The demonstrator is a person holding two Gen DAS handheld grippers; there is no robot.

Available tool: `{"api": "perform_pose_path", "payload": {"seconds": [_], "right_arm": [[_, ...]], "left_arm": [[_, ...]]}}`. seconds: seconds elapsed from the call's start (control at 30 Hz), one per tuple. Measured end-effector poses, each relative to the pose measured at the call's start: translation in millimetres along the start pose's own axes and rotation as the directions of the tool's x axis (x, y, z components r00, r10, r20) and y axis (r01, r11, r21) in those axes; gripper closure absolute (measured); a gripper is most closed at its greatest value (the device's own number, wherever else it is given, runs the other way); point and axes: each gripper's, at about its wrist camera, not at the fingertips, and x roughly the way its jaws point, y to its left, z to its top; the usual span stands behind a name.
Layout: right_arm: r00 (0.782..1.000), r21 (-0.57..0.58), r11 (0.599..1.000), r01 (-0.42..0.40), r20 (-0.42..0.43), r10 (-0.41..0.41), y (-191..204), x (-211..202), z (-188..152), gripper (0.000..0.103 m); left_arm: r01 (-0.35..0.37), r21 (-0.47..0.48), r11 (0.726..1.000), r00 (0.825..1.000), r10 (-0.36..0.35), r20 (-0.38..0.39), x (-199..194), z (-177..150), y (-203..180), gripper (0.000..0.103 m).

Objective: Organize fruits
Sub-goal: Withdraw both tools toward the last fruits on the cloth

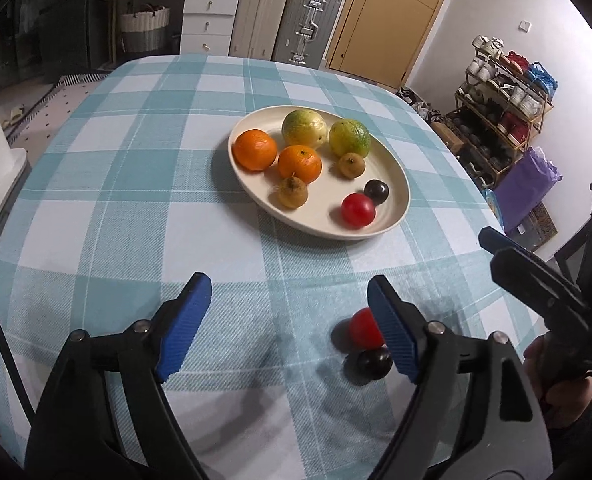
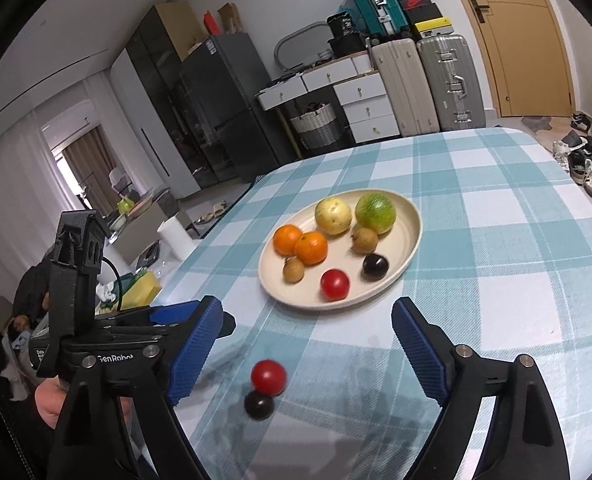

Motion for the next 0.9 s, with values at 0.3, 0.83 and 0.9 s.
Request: {"api": "perform_pose_path", "payload": {"seconds": [0.3,0.83,0.9], "right_arm": [[0.998,-0.005,1.000,-0.018,-0.065,0.018,8,14,-13,0.011],[0.979,-0.004,0.998,-0.062,-0.197,0.060,22,51,-33,0.011],[0.977,-0.011,0.998,-0.059,-0.208,0.056,24,55,-34,0.013]], "left_arm": [[-0.019,-0.003,1.000,1.000,0.019,-0.021,-1,-15,11,0.016],[-0.023,-0.030,0.999,1.000,0.023,-0.009,-1,-27,40,0.002],[-0.020,-0.039,0.999,1.000,0.019,-0.012,-1,-28,42,0.001]]}}
